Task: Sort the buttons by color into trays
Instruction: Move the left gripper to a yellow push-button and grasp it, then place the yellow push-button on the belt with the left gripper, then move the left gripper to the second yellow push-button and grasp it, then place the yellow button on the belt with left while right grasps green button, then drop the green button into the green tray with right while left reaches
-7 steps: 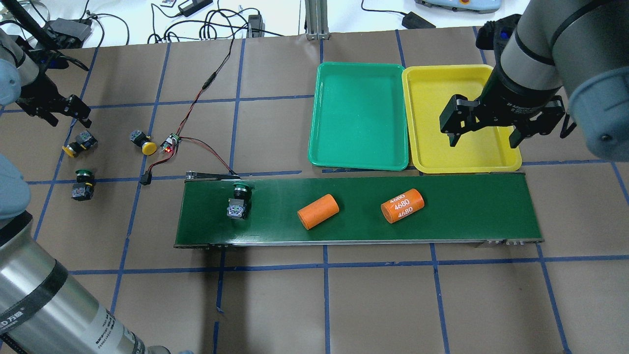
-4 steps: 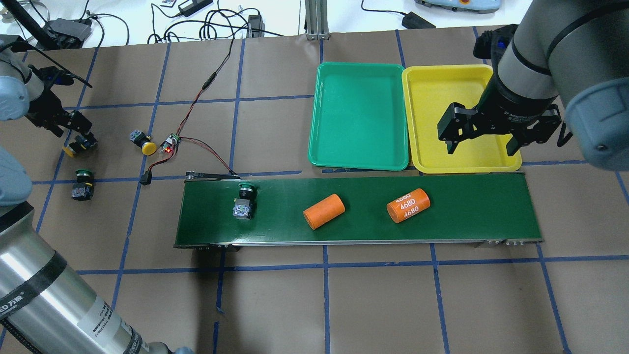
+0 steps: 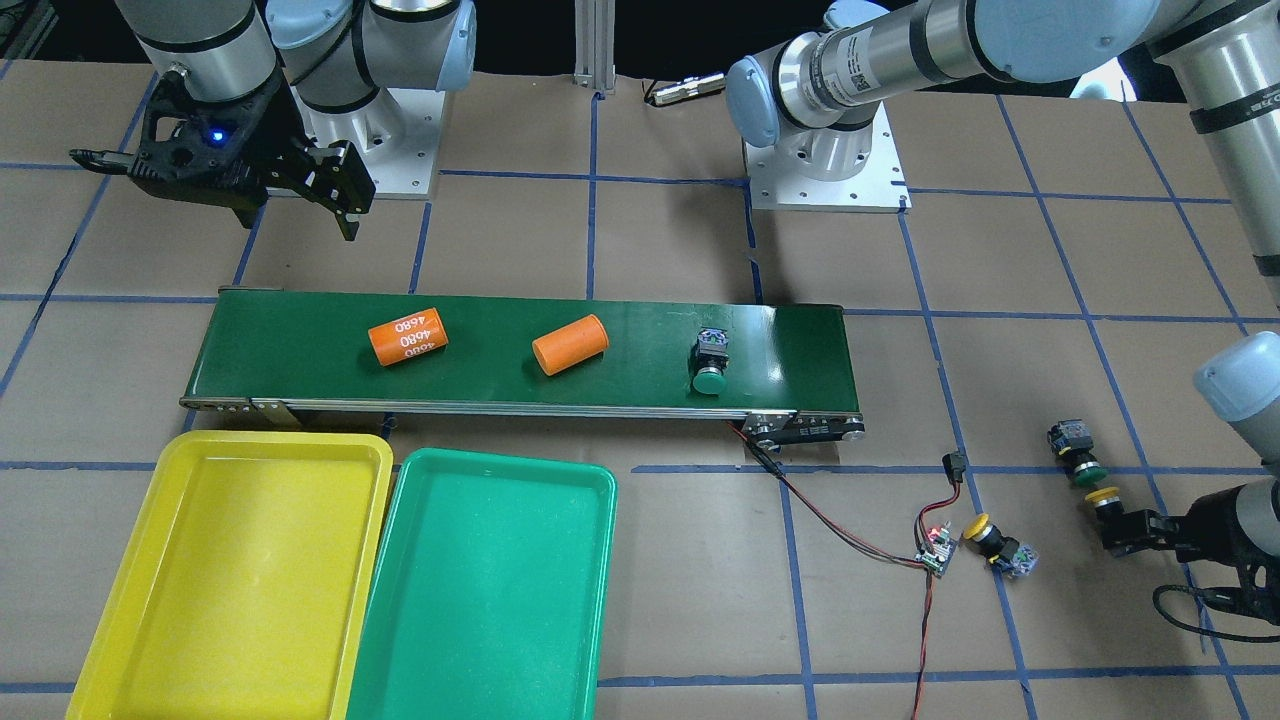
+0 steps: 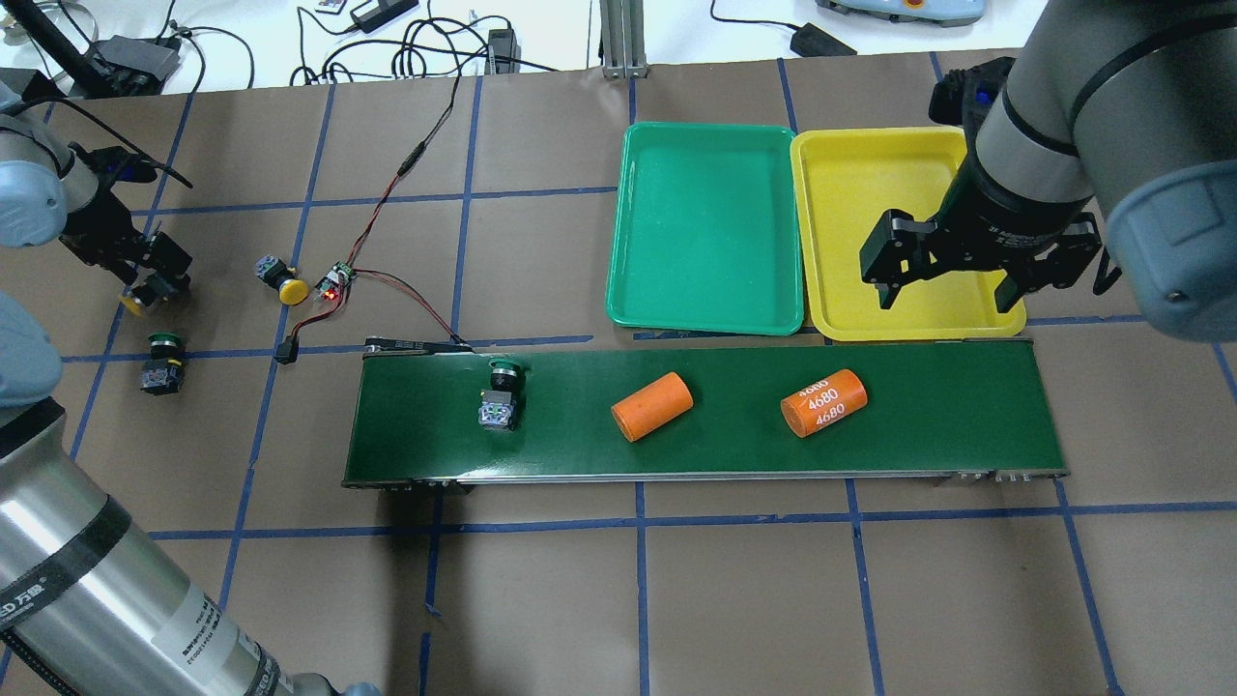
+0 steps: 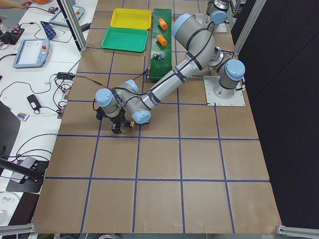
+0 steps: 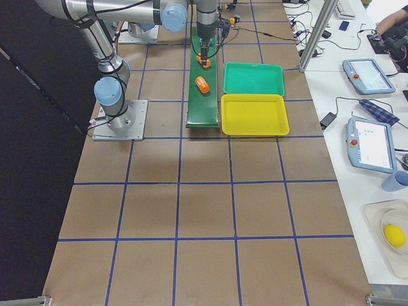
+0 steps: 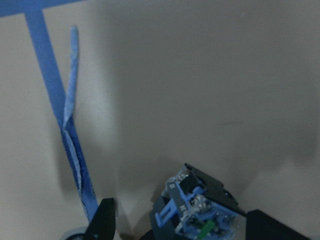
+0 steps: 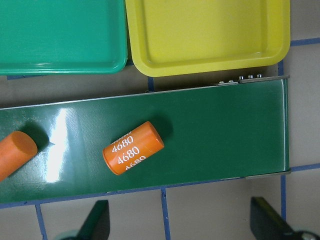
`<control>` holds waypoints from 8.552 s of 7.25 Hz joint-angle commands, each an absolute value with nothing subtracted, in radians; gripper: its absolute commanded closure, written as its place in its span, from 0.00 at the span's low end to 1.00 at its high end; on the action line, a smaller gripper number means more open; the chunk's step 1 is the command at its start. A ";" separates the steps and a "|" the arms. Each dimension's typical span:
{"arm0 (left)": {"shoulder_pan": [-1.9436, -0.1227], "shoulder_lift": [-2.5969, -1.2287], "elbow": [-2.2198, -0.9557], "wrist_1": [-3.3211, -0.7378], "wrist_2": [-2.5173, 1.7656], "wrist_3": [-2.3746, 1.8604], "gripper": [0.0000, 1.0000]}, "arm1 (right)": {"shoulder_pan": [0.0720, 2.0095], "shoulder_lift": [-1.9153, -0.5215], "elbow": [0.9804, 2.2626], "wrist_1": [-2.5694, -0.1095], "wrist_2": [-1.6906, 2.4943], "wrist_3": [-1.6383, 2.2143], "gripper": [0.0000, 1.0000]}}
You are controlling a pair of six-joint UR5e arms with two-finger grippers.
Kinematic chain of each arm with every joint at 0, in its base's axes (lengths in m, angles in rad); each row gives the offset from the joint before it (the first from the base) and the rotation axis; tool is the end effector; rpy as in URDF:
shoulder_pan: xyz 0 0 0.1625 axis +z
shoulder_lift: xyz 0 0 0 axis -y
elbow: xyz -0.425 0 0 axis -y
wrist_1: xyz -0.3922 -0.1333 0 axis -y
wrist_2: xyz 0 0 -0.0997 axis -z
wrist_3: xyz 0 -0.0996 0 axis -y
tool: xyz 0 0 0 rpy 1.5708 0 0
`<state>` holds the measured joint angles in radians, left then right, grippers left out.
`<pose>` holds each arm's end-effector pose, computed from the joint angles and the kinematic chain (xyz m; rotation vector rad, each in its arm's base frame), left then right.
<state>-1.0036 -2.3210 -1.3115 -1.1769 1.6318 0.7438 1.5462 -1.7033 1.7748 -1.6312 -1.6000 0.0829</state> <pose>0.2823 -0.6800 0.1799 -0.2803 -3.1131 -0.1784 0.1197 -0.4367 0.4551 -0.1669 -3.1076 -0.0159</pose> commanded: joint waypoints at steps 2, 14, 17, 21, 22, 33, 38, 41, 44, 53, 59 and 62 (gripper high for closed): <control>-1.003 -2.322 -1.327 -1.183 1.628 0.742 0.04 | 1.546 -1.703 1.776 -1.629 -1.598 0.083 0.00; -1.172 -2.053 -1.446 -1.377 1.526 0.389 1.00 | 1.548 -1.710 1.789 -1.628 -1.597 0.081 0.00; -1.412 -1.822 -1.754 -1.367 1.451 0.107 1.00 | 1.548 -1.715 1.801 -1.629 -1.595 0.083 0.00; -1.537 -1.765 -1.878 -1.332 1.456 -0.001 0.77 | 1.546 -1.707 1.801 -1.637 -1.597 0.081 0.00; -1.543 -1.779 -1.879 -1.294 1.456 0.002 0.57 | 1.546 -1.706 1.802 -1.632 -1.597 0.083 0.00; -1.180 -2.233 -1.376 -1.246 1.562 0.273 0.00 | 1.548 -1.687 1.818 -1.643 -1.608 0.109 0.00; -1.177 -2.266 -1.388 -1.235 1.509 0.273 0.10 | 1.537 -1.632 1.792 -1.654 -1.592 0.103 0.00; -1.183 -2.258 -1.414 -1.238 1.516 0.272 0.75 | 1.545 -1.573 1.793 -1.770 -1.592 0.112 0.00; -1.196 -2.231 -1.414 -1.255 1.535 0.268 0.91 | 1.676 -1.479 1.793 -1.917 -1.531 0.229 0.00; -1.592 -1.755 -1.916 -1.239 1.525 0.250 0.90 | 1.766 -1.304 1.878 -1.948 -1.439 0.339 0.00; -1.327 -1.777 -1.794 -1.259 1.517 0.265 0.00 | 1.755 -1.328 1.839 -1.911 -1.468 0.410 1.00; -1.131 -1.885 -1.637 -1.299 1.541 0.361 0.00 | 1.749 -1.262 1.666 -2.068 -1.543 0.384 1.00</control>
<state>-1.1946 -1.8388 -1.6927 -1.2900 1.5238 0.3103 1.7500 -1.3126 1.7372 -1.9668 -1.5240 0.3956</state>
